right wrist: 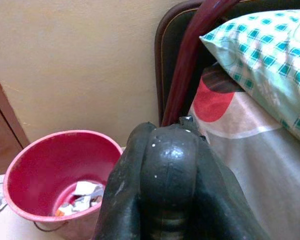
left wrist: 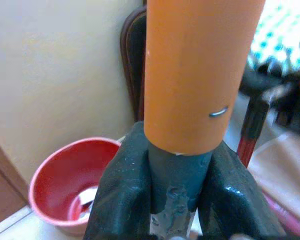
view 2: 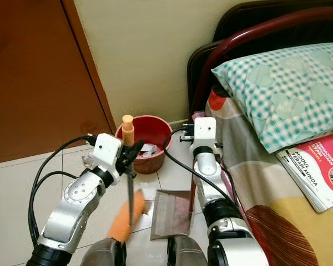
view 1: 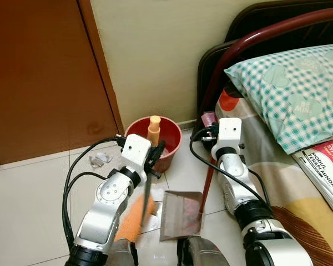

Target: Sweep floor

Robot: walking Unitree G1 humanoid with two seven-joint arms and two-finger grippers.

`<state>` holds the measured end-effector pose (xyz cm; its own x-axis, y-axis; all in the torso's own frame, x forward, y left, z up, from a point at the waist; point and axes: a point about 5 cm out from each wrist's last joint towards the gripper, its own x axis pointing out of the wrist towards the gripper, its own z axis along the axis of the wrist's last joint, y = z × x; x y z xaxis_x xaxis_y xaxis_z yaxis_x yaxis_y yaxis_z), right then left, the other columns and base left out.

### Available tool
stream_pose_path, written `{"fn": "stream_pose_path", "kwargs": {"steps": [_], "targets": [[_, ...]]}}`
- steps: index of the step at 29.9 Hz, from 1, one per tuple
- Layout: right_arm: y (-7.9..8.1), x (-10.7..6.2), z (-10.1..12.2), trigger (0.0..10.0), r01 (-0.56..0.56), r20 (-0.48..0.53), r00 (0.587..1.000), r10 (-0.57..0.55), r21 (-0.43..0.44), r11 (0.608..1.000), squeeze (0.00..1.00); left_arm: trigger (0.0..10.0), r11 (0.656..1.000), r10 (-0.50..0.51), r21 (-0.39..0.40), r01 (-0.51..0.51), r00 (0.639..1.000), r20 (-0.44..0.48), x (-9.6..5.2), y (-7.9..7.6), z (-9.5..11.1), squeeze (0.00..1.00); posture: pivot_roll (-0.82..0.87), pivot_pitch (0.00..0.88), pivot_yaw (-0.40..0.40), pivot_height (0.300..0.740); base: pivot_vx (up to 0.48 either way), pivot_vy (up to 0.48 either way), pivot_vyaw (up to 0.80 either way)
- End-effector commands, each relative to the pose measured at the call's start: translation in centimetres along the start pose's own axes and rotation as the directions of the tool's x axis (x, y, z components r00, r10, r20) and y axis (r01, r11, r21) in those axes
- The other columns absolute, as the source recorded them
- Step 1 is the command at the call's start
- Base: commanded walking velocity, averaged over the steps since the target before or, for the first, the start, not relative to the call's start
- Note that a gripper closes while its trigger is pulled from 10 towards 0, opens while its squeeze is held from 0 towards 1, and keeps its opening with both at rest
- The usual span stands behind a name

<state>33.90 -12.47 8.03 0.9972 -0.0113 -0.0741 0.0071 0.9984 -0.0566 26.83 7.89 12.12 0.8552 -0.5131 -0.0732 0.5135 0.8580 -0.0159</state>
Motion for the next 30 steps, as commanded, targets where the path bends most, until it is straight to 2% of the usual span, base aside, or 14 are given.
{"fn": "stream_pose_path", "kwargs": {"steps": [1,2,7,9,11,14,17,19,21,23,25,26,27,30], "targets": [[0.6,0.1,0.0,10.0,-0.015,-0.003,1.000,0.015,0.013,1.000,0.00,10.0,0.990,-0.025,-0.140,0.030,0.999,0.037,0.2,-0.7,0.7,0.00,0.04,0.195,-0.043,0.740,0.000,0.000,0.00],[1.1,0.2,0.0,10.0,-0.030,-0.004,1.000,0.031,0.022,0.999,0.00,10.0,0.984,-0.002,-0.180,0.012,0.999,0.052,0.3,-0.5,1.3,0.00,0.05,0.191,-0.044,0.740,0.000,0.000,0.00],[1.5,0.2,0.0,10.0,-0.045,-0.005,0.999,0.046,0.040,0.998,0.00,10.0,0.978,0.046,-0.209,-0.029,0.996,0.079,0.5,0.2,2.2,0.00,0.05,0.189,-0.045,0.740,0.000,0.000,0.00],[1.9,0.3,0.1,10.0,-0.069,-0.005,0.998,0.070,0.066,0.995,0.00,10.0,0.957,0.137,-0.276,-0.094,0.980,0.143,0.7,1.4,3.9,0.00,0.05,0.180,-0.049,0.740,0.000,0.000,0.00],[2.3,0.4,0.2,10.0,-0.087,0.000,0.996,0.087,0.081,0.993,0.00,10.0,0.942,0.187,-0.310,-0.125,0.966,0.180,0.7,2.1,4.8,0.00,0.05,0.180,-0.049,0.740,0.000,0.000,0.00],[2.8,0.5,0.6,10.0,-0.119,0.009,0.993,0.119,0.106,0.987,0.00,10.0,0.931,0.281,-0.296,-0.212,0.936,0.213,0.5,3.7,5.7,0.00,0.05,0.175,-0.051,0.740,0.000,0.000,0.00],[3.3,0.5,0.9,10.0,-0.154,0.019,0.988,0.153,0.131,0.979,0.00,10.0,0.923,0.329,-0.283,-0.261,0.916,0.228,0.3,4.7,6.0,0.00,0.05,0.173,-0.053,0.740,0.000,0.000,0.00],[4.2,0.5,1.1,10.0,-0.215,0.029,0.977,0.213,0.156,0.964,0.00,10.0,0.909,0.400,-0.232,-0.348,0.883,0.246,-0.2,6.3,6.5,0.00,0.05,0.169,-0.056,0.740,0.000,0.000,0.00],[4.2,0.5,1.1,10.0,-0.215,0.029,0.977,0.213,0.156,0.964,0.00,10.0,0.909,0.400,-0.232,-0.348,0.883,0.246,-0.2,6.3,6.5,0.00,0.05,0.169,-0.056,0.740,0.000,0.000,0.00],[5.0,0.3,1.3,10.0,-0.284,0.038,0.959,0.282,0.174,0.943,0.00,10.0,0.888,0.458,-0.168,-0.428,0.850,0.258,-0.7,7.6,6.9,0.00,0.05,0.168,-0.057,0.740,0.000,0.000,0.00],[6.2,0.0,1.5,10.0,-0.385,0.066,0.923,0.379,0.124,0.915,0.00,10.0,0.829,0.554,-0.079,-0.553,0.795,0.246,-1.5,9.8,6.6,0.00,0.05,0.166,-0.059,0.740,0.000,0.000,0.00],[6.2,0.0,1.5,10.0,-0.385,0.066,0.923,0.379,0.124,0.915,0.00,10.0,0.829,0.554,-0.079,-0.553,0.795,0.246,-1.5,9.8,6.6,0.00,0.05,0.166,-0.059,0.740,0.000,0.000,0.00],[6.7,-0.3,1.8,10.0,-0.431,0.084,0.901,0.425,0.077,0.899,0.00,10.0,0.804,0.589,-0.074,-0.589,0.774,0.233,-2.0,10.6,6.3,0.00,0.05,0.164,-0.061,0.740,0.000,0.000,0.00],[6.9,-0.4,2.1,10.0,-0.454,0.104,0.887,0.450,0.015,0.891,0.00,10.0,0.790,0.607,-0.062,-0.610,0.763,0.223,-2.4,11.1,5.9,0.00,0.05,0.162,-0.062,0.740,0.000,0.000,0.00]]}}
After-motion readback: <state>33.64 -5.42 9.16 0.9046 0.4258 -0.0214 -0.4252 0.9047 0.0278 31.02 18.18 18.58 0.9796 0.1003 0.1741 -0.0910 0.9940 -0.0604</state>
